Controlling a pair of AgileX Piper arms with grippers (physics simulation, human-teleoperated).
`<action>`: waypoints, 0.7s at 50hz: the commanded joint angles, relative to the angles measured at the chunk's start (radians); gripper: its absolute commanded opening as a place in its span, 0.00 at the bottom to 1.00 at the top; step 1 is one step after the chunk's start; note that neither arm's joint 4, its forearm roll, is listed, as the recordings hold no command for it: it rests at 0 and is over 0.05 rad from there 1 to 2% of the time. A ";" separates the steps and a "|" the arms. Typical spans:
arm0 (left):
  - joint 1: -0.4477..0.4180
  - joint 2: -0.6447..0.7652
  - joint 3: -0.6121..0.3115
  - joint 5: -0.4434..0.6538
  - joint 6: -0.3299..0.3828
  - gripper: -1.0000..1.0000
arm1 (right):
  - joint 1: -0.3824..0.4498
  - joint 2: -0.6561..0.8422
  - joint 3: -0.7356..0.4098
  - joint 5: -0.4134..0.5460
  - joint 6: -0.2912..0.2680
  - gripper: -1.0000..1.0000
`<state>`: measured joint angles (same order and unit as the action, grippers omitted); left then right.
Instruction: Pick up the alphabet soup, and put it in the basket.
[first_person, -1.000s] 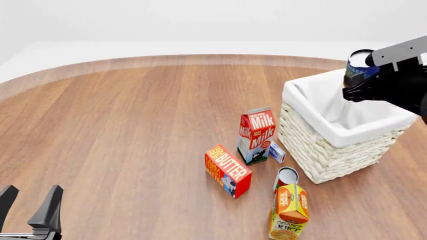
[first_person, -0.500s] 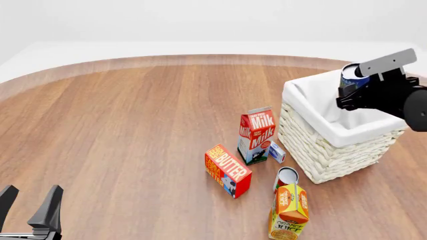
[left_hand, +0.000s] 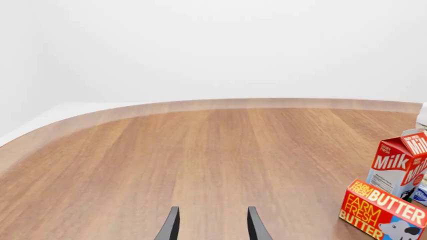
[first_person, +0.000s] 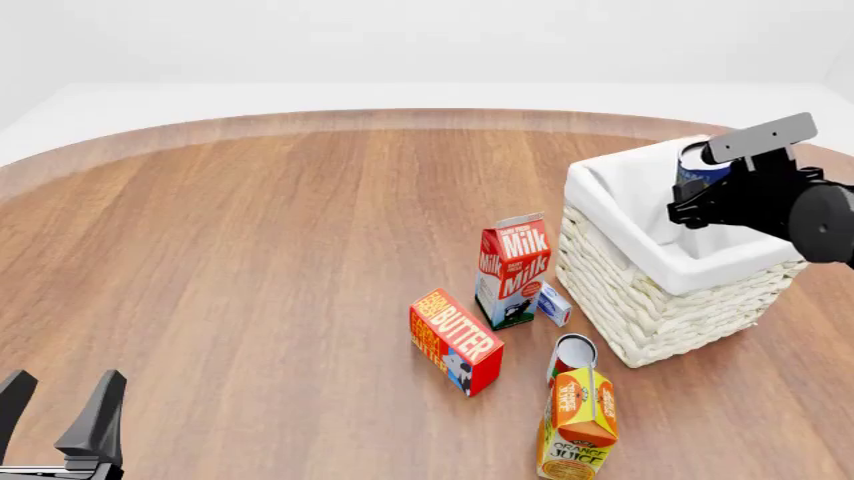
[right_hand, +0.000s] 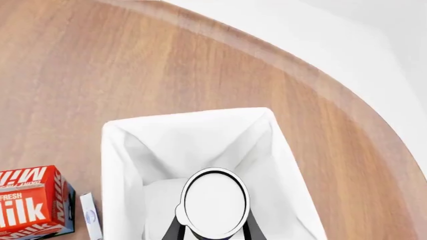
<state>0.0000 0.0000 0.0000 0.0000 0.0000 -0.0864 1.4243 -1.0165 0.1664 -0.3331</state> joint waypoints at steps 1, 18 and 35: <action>0.000 0.000 0.000 0.000 0.000 1.00 | -0.004 0.024 -0.003 -0.014 0.026 0.00; 0.000 0.000 0.000 0.000 0.000 1.00 | -0.015 0.056 -0.009 -0.018 0.032 0.00; 0.000 0.000 0.000 0.000 0.000 1.00 | -0.023 0.099 -0.031 -0.020 0.030 0.00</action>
<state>0.0000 0.0000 0.0000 0.0000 0.0000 -0.1042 1.5040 -1.0250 0.1506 -0.3250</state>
